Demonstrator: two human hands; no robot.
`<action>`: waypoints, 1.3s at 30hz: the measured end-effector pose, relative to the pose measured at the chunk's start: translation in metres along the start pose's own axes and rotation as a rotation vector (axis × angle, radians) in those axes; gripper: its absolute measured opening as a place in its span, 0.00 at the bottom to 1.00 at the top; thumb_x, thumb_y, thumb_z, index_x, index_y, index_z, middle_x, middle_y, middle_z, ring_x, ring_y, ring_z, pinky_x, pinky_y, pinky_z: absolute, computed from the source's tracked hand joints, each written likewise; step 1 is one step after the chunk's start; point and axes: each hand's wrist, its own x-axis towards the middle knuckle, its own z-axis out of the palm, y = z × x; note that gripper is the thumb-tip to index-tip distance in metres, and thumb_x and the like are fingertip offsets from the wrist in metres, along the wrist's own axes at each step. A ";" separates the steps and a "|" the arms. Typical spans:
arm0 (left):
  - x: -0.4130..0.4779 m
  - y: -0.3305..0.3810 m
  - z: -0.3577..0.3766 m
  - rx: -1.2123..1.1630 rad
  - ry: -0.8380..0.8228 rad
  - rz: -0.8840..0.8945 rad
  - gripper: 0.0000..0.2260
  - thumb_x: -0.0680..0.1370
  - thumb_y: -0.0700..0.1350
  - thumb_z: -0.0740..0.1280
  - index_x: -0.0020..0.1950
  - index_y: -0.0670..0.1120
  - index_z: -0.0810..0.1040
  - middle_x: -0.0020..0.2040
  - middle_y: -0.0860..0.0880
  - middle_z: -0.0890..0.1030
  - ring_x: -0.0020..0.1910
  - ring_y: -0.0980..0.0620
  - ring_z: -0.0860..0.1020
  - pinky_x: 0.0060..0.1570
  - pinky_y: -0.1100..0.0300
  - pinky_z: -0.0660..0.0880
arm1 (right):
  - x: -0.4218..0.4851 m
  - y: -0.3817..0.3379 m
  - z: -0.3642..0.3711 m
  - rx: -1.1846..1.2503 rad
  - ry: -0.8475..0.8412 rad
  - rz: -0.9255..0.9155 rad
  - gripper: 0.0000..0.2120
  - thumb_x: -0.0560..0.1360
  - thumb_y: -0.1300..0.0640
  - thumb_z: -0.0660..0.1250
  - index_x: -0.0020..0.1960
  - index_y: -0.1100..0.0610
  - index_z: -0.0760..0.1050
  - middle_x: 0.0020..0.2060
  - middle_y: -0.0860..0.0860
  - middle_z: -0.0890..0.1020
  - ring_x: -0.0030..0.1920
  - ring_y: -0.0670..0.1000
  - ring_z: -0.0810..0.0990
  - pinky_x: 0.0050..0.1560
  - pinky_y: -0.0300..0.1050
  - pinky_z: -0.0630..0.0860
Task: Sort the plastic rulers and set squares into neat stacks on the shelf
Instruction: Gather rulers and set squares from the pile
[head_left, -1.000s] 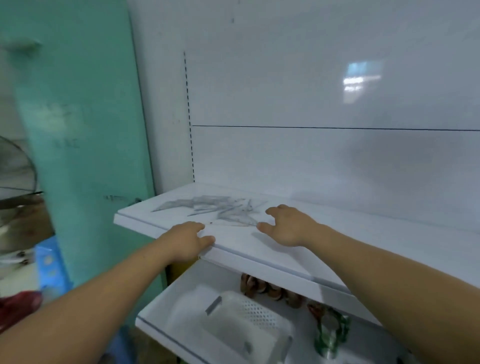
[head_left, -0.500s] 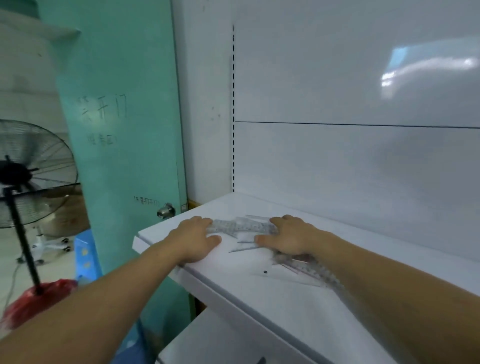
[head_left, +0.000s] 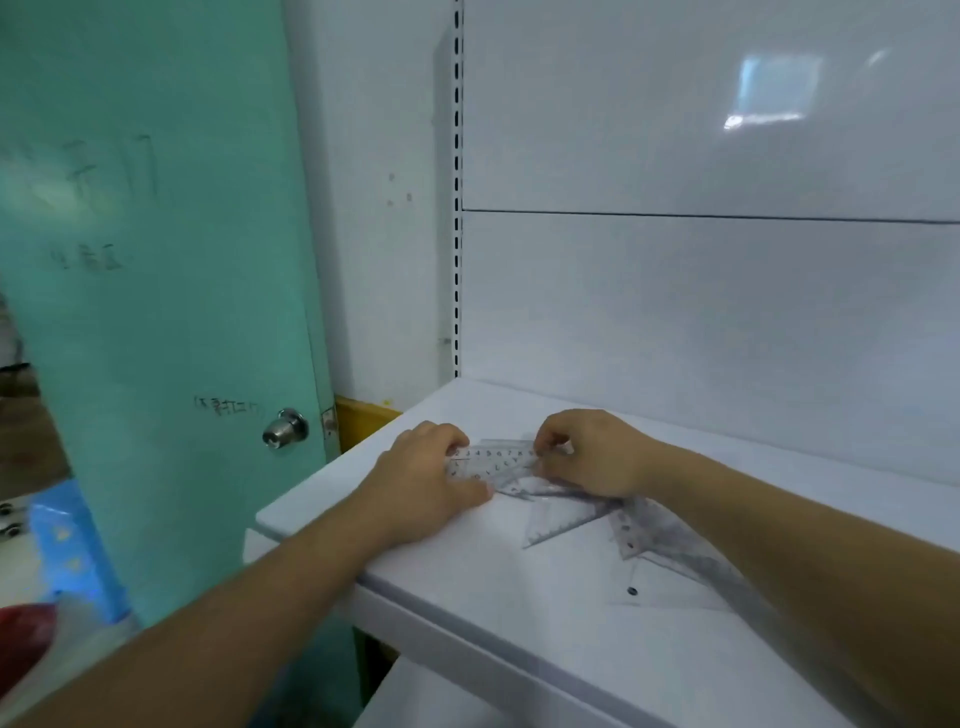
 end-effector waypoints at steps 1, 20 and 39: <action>0.000 -0.003 0.000 -0.038 0.003 0.014 0.24 0.72 0.58 0.69 0.64 0.52 0.70 0.59 0.54 0.72 0.56 0.54 0.71 0.59 0.57 0.71 | -0.005 -0.003 0.000 -0.002 0.017 0.038 0.10 0.76 0.53 0.64 0.56 0.52 0.76 0.56 0.48 0.78 0.55 0.47 0.75 0.54 0.37 0.68; 0.009 -0.016 0.002 -0.273 0.004 0.012 0.24 0.72 0.53 0.70 0.67 0.52 0.70 0.64 0.52 0.68 0.62 0.50 0.71 0.65 0.51 0.68 | -0.045 -0.019 0.011 -0.194 0.239 0.219 0.22 0.78 0.45 0.60 0.70 0.50 0.67 0.68 0.47 0.70 0.68 0.52 0.66 0.67 0.48 0.64; -0.002 -0.002 0.000 0.003 0.064 0.059 0.25 0.76 0.54 0.64 0.72 0.51 0.65 0.68 0.52 0.67 0.66 0.51 0.68 0.67 0.56 0.63 | -0.062 -0.016 -0.001 -0.089 0.071 0.245 0.20 0.74 0.48 0.65 0.66 0.48 0.72 0.64 0.47 0.74 0.64 0.50 0.71 0.64 0.44 0.67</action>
